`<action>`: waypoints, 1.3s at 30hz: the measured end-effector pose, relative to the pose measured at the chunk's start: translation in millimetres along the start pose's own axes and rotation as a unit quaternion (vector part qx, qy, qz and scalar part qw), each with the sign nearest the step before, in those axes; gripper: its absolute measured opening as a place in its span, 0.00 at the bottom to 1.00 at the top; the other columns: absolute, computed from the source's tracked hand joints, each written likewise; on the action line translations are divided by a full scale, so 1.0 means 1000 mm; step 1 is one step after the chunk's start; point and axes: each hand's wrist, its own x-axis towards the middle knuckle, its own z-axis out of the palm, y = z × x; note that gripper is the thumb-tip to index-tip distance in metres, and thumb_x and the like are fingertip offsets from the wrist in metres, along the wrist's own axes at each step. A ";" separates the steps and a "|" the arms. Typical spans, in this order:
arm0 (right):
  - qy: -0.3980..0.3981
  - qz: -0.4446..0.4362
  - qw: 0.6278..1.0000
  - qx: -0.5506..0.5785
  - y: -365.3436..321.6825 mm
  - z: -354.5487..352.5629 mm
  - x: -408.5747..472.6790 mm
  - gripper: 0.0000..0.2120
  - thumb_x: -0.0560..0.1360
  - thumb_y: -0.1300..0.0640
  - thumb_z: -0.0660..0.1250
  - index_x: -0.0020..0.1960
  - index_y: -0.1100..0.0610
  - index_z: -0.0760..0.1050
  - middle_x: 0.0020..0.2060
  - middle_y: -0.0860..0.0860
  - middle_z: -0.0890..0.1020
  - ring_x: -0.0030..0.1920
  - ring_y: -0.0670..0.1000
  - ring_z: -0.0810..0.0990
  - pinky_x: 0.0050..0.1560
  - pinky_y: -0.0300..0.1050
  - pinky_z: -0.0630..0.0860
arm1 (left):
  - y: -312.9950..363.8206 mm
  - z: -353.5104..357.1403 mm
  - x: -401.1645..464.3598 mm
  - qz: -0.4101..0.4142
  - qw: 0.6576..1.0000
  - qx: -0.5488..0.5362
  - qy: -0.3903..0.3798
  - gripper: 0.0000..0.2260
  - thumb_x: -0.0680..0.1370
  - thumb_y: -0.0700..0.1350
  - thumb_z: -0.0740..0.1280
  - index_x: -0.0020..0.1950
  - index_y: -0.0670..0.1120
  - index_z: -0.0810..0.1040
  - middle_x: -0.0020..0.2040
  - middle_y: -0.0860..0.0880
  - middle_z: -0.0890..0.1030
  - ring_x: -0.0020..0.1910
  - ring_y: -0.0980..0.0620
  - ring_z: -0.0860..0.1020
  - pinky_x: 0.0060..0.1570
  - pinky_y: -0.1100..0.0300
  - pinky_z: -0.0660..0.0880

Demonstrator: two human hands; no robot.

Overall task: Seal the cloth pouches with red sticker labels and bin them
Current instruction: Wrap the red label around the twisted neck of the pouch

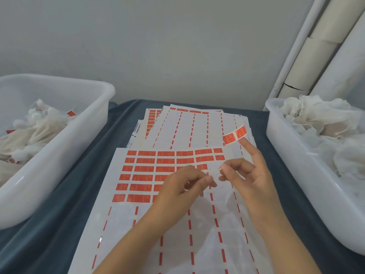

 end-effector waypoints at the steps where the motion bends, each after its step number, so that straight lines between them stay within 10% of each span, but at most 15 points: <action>1: 0.002 -0.001 1.000 -0.003 0.000 0.000 0.000 0.23 0.64 0.49 0.68 0.57 0.37 0.65 0.42 0.38 0.82 0.44 0.38 0.81 0.34 0.21 0.71 | 0.000 0.000 0.000 -0.014 1.000 -0.009 -0.005 0.08 0.75 0.53 0.63 0.36 0.61 0.77 0.36 0.64 0.77 0.40 0.65 0.74 0.39 0.75 0.71; 19: 0.021 -0.022 0.998 -0.052 0.003 0.006 -0.002 0.23 0.65 0.46 0.69 0.56 0.33 0.65 0.43 0.32 0.80 0.48 0.34 0.79 0.36 0.19 0.69 | 0.006 -0.010 0.002 -0.138 0.963 -0.221 0.071 0.06 0.64 0.55 0.67 0.36 0.56 0.82 0.30 0.56 0.79 0.29 0.61 0.75 0.34 0.70 0.73; 25: 0.086 0.040 0.995 0.020 -0.004 -0.007 0.000 0.14 0.61 0.35 0.64 0.47 0.29 0.74 0.43 0.25 0.78 0.46 0.32 0.79 0.41 0.34 0.74 | 0.000 -0.011 0.003 -0.106 0.976 -0.141 0.126 0.06 0.71 0.49 0.70 0.34 0.55 0.80 0.35 0.63 0.80 0.39 0.68 0.76 0.31 0.77 0.71; 31: -0.063 0.072 0.994 0.057 -0.006 0.005 -0.006 0.17 0.60 0.41 0.69 0.47 0.43 0.81 0.50 0.37 0.82 0.53 0.37 0.79 0.49 0.34 0.74 | -0.001 -0.006 0.000 -0.040 0.991 -0.067 0.110 0.06 0.72 0.47 0.70 0.37 0.57 0.78 0.39 0.65 0.79 0.42 0.68 0.75 0.36 0.81 0.68; 39: -0.049 0.062 0.997 0.027 -0.001 0.005 -0.005 0.12 0.64 0.47 0.68 0.46 0.50 0.79 0.40 0.39 0.84 0.41 0.41 0.82 0.37 0.25 0.74 | -0.001 -0.005 0.000 -0.024 0.992 -0.043 0.113 0.07 0.73 0.46 0.69 0.37 0.58 0.77 0.40 0.66 0.78 0.44 0.69 0.74 0.36 0.81 0.67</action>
